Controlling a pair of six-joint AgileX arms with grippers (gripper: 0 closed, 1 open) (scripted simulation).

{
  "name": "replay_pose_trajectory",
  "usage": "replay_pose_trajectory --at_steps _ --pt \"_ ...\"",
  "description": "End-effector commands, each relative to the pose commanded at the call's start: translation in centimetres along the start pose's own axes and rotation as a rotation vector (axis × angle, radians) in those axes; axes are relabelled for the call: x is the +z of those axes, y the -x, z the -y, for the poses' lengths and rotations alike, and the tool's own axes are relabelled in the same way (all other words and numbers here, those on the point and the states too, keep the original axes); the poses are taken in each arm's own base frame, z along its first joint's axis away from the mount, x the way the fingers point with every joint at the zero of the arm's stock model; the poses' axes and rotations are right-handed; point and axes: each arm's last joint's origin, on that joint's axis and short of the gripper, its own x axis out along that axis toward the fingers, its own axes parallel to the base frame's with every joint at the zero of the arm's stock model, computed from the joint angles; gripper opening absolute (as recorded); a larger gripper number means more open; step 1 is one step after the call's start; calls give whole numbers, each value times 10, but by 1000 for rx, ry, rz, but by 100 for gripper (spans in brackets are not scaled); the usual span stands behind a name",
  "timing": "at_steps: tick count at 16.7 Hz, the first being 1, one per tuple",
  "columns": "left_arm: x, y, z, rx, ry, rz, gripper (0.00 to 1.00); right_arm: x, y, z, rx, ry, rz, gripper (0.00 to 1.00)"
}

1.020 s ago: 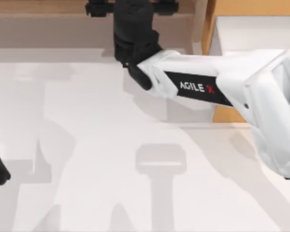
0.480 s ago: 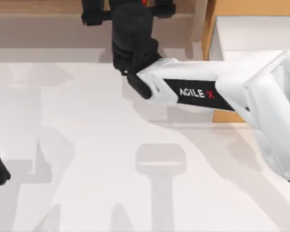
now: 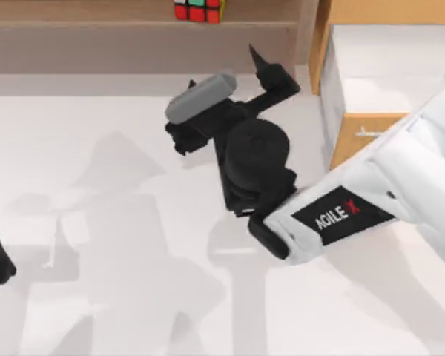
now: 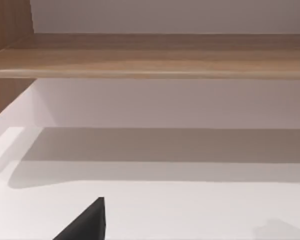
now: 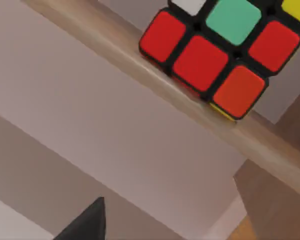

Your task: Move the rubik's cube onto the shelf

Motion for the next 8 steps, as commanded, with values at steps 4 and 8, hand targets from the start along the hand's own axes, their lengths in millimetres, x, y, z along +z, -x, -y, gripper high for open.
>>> replay_pose_trajectory --at_steps 4,8 --pt "0 0 0 0 0 0 100 -39 59 41 0 314 -7 100" --pt "0 0 0 0 0 0 100 -66 116 86 29 617 -24 100"
